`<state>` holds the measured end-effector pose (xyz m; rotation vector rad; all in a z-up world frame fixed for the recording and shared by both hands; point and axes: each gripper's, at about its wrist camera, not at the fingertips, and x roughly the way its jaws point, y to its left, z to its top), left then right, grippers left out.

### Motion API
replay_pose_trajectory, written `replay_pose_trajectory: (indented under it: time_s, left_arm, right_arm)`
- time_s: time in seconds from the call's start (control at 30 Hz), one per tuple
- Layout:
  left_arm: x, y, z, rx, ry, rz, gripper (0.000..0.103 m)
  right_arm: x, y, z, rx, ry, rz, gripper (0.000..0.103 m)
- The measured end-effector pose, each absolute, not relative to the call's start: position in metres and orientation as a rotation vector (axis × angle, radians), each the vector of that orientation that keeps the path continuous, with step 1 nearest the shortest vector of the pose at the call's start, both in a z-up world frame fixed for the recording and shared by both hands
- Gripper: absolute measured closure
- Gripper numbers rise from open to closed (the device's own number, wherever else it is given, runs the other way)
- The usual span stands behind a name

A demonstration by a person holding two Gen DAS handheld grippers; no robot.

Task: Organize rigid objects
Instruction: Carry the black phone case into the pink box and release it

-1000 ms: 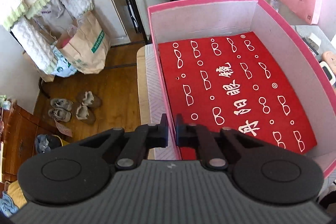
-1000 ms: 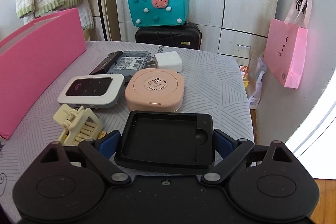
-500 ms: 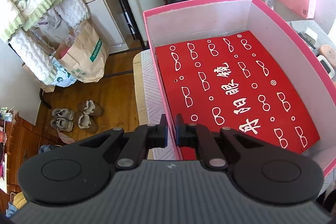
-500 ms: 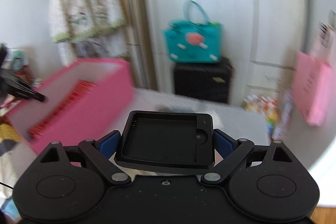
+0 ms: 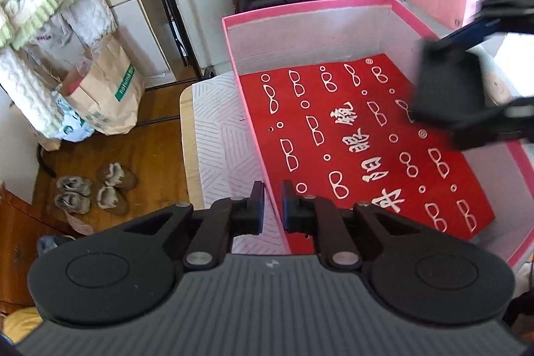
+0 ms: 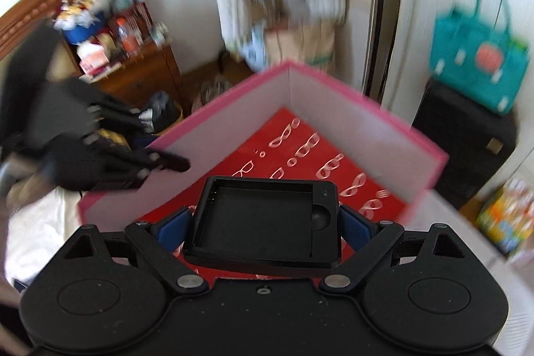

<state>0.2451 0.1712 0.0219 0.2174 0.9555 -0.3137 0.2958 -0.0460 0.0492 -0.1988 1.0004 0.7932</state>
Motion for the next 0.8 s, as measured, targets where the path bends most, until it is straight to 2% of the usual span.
replay_pose_trajectory:
  time_s: [0.1,0.27,0.5,0.8]
  left_arm:
    - [0.245,0.176,0.019,0.203,0.943,-0.321,0.093]
    - [0.245,0.179,0.016,0.183,0.936,-0.335,0.092]
    - [0.24,0.176,0.013,0.188,0.921,-0.341,0.092]
    - [0.239,0.176,0.014,0.144,0.911,-0.344,0.091]
  right_arm:
    - [0.331,-0.024,0.03,-0.151,1.11,0.76,0.008]
    - [0.357,-0.002,0.006,-0.152,1.174,0.729,0.008]
    - [0.382,0.022,-0.019,-0.167,1.191,0.724,0.008]
    - [0.384,0.039,-0.035,-0.332,1.145,0.747,0.007]
